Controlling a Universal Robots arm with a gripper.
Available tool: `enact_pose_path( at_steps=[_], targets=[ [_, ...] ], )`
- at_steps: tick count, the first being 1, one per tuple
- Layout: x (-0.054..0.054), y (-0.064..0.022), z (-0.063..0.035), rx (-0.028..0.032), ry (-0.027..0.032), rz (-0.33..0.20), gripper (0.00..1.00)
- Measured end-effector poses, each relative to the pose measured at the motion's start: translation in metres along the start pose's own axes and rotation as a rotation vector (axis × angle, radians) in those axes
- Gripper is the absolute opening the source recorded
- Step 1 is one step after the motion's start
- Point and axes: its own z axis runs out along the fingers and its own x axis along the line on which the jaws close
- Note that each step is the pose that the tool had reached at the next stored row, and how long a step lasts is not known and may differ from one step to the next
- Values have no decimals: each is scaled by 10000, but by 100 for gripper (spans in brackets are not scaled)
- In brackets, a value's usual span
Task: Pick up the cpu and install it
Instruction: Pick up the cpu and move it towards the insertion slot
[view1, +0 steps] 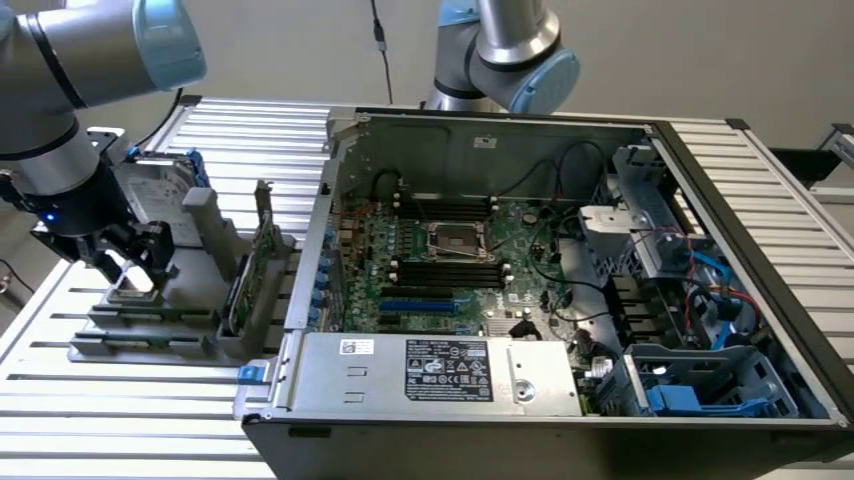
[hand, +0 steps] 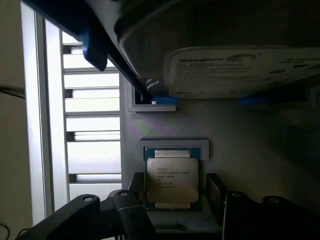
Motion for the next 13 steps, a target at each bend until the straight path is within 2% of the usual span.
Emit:
enact_pose_path(
  at_steps=[7, 13],
  targets=[
    [-3, 3, 65, 1, 2, 0, 62],
    [-1, 10, 70, 2, 2, 0, 62]
  ],
)
